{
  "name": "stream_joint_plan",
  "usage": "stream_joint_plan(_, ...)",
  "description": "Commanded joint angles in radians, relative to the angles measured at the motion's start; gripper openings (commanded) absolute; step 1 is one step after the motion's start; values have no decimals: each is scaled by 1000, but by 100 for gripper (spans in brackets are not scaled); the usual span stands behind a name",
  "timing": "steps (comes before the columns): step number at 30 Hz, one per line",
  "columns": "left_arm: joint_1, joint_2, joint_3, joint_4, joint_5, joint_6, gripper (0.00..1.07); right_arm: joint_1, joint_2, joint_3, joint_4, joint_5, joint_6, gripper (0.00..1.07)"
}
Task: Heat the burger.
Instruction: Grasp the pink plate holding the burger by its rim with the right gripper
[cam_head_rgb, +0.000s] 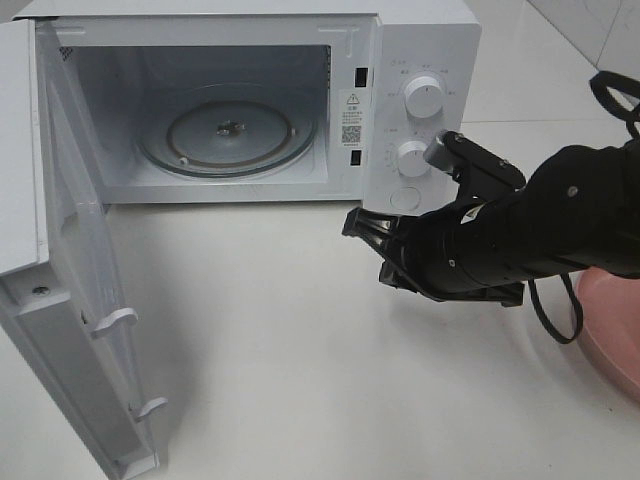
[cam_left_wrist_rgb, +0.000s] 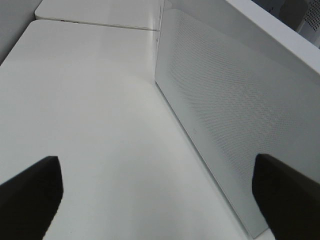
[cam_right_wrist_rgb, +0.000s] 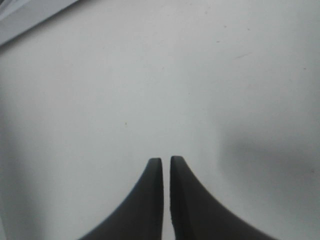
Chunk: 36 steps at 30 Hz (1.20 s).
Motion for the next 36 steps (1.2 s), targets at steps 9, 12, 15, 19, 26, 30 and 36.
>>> stream_joint_plan(9,3,2,0,-6,-9,0,98,1,-193,-2,-299,318,-268,7)
stream_joint_plan(12,3,2,0,-6,-9,0,98,1,-230,-2,-358,389,-252,8)
stream_joint_plan(15,3,2,0,-6,-9,0,98,1,-261,-2,-409,461,-216,9)
stream_joint_plan(19,3,2,0,-6,-9,0,98,1,-284,-2,-470,524,-171,10)
stream_joint_plan(26,3,2,0,-6,-9,0,98,-132,-326,-9,-510,654,-89,12)
stream_joint_plan(30,3,2,0,-6,-9,0,98,-204,-332,-11,-550,712,-88,13)
stream_joint_plan(36,3,2,0,-6,-9,0,98,-302,-332,-14,-646,765,-44,19)
